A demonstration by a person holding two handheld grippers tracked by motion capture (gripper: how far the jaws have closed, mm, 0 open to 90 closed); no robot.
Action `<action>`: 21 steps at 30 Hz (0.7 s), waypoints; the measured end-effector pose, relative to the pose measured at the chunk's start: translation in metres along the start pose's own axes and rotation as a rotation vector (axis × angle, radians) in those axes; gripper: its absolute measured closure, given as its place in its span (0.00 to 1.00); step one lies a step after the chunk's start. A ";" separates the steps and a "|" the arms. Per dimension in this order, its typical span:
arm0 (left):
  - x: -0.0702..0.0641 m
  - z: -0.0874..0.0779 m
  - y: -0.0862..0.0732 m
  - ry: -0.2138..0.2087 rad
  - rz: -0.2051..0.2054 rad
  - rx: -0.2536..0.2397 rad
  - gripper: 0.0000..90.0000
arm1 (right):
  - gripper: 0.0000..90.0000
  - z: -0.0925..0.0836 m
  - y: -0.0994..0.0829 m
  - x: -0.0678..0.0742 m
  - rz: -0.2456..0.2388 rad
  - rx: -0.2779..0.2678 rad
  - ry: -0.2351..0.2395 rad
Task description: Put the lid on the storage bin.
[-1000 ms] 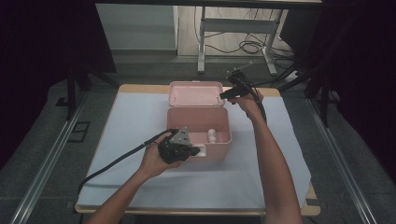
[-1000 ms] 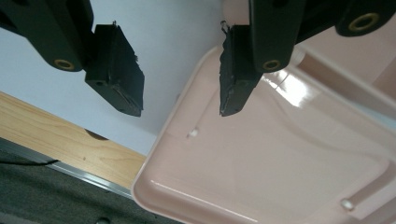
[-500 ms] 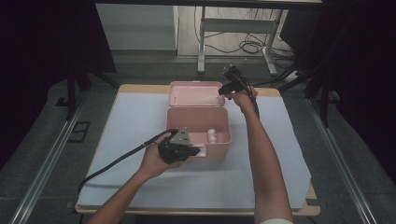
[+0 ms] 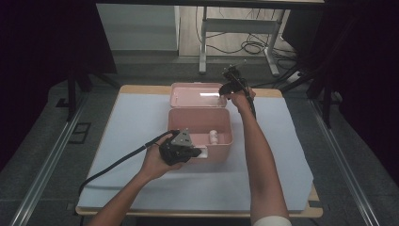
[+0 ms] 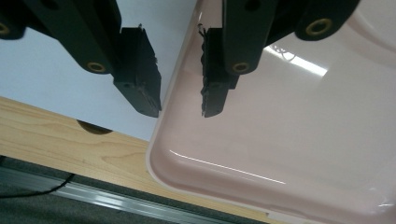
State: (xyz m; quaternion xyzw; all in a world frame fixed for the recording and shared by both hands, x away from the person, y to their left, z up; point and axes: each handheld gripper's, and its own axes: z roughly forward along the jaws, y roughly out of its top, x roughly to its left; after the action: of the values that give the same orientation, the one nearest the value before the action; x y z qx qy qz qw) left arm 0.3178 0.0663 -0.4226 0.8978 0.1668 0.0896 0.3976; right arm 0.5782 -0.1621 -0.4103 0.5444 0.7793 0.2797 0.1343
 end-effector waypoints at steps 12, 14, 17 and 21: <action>0.000 0.001 0.000 0.002 0.001 -0.003 1.00 | 0.88 0.001 0.000 -0.006 0.082 0.017 0.027; 0.000 0.001 0.000 0.001 0.001 -0.003 1.00 | 0.89 0.000 0.000 -0.006 0.076 0.012 0.023; 0.000 0.001 0.000 0.000 0.002 -0.002 1.00 | 0.90 -0.004 0.001 -0.004 0.070 -0.015 0.012; 0.000 0.001 0.000 0.001 0.004 0.002 1.00 | 0.91 -0.011 0.001 0.000 0.059 -0.046 -0.003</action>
State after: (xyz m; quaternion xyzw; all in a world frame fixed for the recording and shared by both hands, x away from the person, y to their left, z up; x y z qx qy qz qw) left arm 0.3179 0.0654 -0.4230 0.8985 0.1653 0.0906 0.3965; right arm 0.5733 -0.1651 -0.4011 0.5642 0.7563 0.3005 0.1394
